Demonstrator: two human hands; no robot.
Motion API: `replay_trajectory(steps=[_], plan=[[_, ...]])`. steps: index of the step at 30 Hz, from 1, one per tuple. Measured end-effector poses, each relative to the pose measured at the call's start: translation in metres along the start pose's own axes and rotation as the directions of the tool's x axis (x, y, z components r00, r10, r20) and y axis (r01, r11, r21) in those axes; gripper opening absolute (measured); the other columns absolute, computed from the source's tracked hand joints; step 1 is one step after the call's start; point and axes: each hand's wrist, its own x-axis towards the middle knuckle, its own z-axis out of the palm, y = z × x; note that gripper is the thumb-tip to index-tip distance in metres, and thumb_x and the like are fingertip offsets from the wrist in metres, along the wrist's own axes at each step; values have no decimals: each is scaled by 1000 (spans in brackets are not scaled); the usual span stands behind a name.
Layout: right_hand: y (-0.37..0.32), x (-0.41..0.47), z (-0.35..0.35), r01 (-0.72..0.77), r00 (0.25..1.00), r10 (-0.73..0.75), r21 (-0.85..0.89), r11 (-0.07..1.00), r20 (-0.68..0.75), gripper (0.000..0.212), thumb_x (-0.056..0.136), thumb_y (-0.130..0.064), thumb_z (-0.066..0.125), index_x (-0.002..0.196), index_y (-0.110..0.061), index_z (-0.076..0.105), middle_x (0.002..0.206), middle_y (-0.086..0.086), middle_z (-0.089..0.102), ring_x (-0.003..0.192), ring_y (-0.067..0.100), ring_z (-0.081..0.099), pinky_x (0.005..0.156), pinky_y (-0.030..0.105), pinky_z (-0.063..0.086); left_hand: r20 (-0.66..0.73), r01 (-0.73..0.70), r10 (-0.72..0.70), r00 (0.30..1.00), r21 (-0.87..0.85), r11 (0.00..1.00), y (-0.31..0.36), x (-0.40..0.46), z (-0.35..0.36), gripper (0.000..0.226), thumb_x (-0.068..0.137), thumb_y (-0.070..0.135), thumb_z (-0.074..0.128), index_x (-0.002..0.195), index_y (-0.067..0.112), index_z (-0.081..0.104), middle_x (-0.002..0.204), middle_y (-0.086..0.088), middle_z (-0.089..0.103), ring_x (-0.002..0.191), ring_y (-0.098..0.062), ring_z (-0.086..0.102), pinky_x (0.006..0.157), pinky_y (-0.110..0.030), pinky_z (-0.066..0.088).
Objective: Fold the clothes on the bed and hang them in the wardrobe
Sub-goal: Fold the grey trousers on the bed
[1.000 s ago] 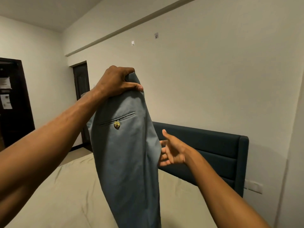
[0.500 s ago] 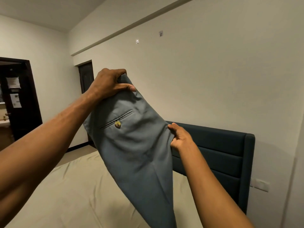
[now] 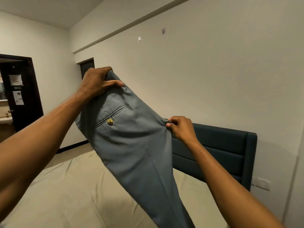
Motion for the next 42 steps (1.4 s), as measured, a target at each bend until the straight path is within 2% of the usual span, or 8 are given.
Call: replay_trajectory(steps=[2,14,23,26,29,33,36,42], plan=[[2,2,3,23,995,-34,-112,993,-98,14,95,-21,62,85,-12,65,87,0,57,79,16,53,68,31,37,4,-2,2,1000,-11,1000,1,0,-4,66,68,67,69,91,5,65,79,-16,67,74,-31,63,69,-46,54],[9,-10,23,-121,991,133,358,926,-7,18,99,-22,58,84,-11,57,71,-4,59,63,11,51,58,19,44,-5,-71,71,997,28,997,9,3,-20,60,72,58,74,89,2,64,80,-20,66,77,-36,60,65,-36,43],[-3,-50,54,-306,939,81,704,642,335,27,96,-33,62,113,-14,52,93,-3,66,78,7,61,65,23,51,28,-156,154,988,98,983,21,18,-32,72,63,73,64,83,4,60,70,-15,58,68,-29,53,59,-34,39],[-1,-69,80,-433,839,20,646,629,544,56,85,-20,77,133,-25,48,124,-8,65,110,11,65,88,33,58,34,-187,185,982,116,975,22,23,-37,78,62,74,62,86,0,62,75,-22,62,71,-35,56,61,-38,44],[1,-81,108,-408,782,40,463,787,622,39,87,-22,75,124,-24,60,117,-10,68,107,10,65,90,30,56,70,-211,203,977,147,966,22,24,-41,83,60,77,56,89,-1,62,71,-20,59,67,-30,52,62,-34,40],[8,-76,123,-377,912,183,574,727,367,19,91,-13,68,110,-15,69,106,1,74,101,20,69,89,35,56,54,-201,194,980,205,958,10,21,-51,89,59,84,52,90,2,61,71,-21,58,68,-36,55,61,-42,46],[3,-80,120,-369,896,126,557,744,425,16,94,-22,66,109,-21,68,105,-4,73,99,17,69,87,33,57,33,-185,183,983,226,956,6,19,-61,86,60,81,56,96,3,63,80,-25,64,75,-37,60,68,-46,52],[-22,-85,128,-406,807,12,541,736,590,61,83,-33,78,133,-37,43,130,-16,55,114,8,59,91,26,51,72,-260,250,966,272,926,13,17,-68,82,64,67,57,107,-1,64,81,-23,63,73,-28,54,69,-35,41]])
